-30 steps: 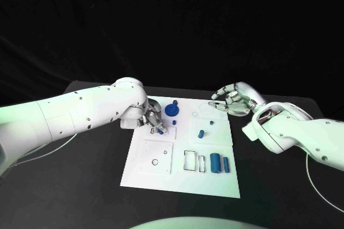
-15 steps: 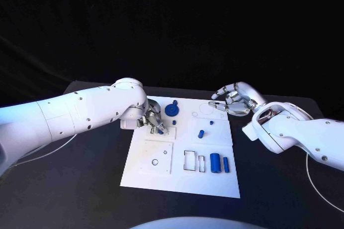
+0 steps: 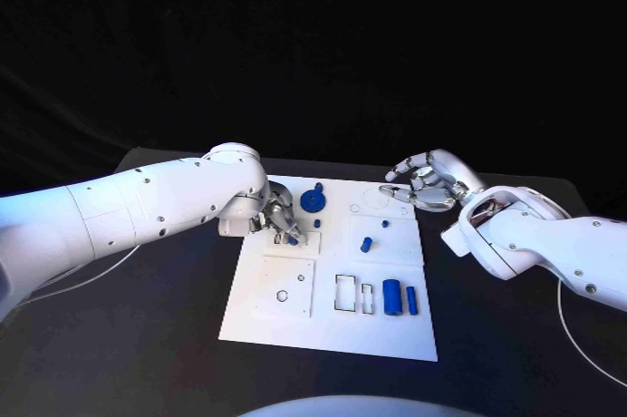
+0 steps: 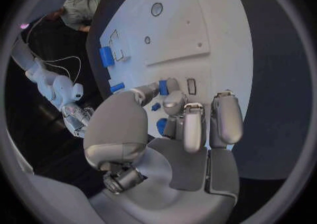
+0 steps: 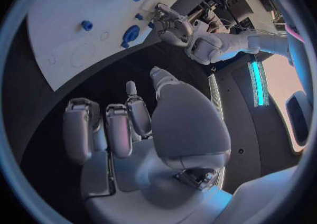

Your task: Assemble the parts on the task board

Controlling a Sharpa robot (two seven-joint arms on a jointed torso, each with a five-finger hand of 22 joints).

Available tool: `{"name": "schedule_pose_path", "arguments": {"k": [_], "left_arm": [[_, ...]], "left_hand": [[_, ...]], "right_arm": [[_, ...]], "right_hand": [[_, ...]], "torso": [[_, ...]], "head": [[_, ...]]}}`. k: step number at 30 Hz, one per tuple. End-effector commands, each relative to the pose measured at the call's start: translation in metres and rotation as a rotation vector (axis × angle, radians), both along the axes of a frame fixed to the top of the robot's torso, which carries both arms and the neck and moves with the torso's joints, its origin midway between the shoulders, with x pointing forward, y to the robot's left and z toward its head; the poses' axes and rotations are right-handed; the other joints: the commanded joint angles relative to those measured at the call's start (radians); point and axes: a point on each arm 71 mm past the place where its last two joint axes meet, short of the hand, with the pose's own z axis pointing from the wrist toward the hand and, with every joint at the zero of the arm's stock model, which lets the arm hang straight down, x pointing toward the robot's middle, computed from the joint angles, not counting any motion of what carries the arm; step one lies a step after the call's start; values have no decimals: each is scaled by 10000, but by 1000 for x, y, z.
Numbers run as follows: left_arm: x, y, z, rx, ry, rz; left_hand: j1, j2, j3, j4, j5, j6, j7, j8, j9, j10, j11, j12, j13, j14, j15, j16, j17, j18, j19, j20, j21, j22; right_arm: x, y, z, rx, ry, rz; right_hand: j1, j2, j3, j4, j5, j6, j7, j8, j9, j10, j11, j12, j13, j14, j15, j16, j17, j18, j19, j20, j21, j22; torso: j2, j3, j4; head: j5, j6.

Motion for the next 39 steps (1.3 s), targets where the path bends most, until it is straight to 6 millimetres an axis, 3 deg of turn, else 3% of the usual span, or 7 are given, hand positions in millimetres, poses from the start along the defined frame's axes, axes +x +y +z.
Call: {"name": "schedule_pose_path", "arguments": {"k": [1, 10, 39], "left_arm": [[-1, -2, -1, -79, 98, -68], [-1, -2, -1, -87, 77, -40], [-4, 5, 8, -161, -220, -106]], "left_hand": [[-104, 10, -4, 76, 55, 54, 36, -59, 2, 78, -16, 42, 10, 950, 3, 27, 2370, -64, 50, 9, 45, 6], [-405, -59, -224, 347, 53, 83, 42, -63, 21, 76, -11, 46, 3, 949, 6, 25, 2365, -65, 55, 8, 43, 11], [-629, -189, -519, 577, 54, 96, 48, -75, 41, 54, -5, 26, -36, 935, 9, 2, 2316, -57, 40, 8, 21, -24]], "right_arm": [[0, 1, 1, -78, -140, 117], [0, 1, 1, -73, -148, 113], [0, -2, 0, -88, -150, 59]], "right_hand": [[-64, -24, -51, -10, 41, -71, -7, 32, 10, -39, -33, -25, 398, 650, -60, -42, 819, 59, 79, -55, -16, 1498], [-92, -41, -71, 2, 35, -78, -7, 43, 11, -41, -33, -27, 394, 648, -61, -46, 811, 60, 77, -58, -22, 1495], [-190, -59, -126, 23, 34, -97, -10, 77, 13, -41, -35, -28, 386, 648, -63, -52, 805, 61, 76, -62, -34, 1491]], "torso": [[1, -1, -1], [-2, 2, -8], [-15, 3, 6]], "head": [[0, 3], [-12, 9], [-32, 78]]}}
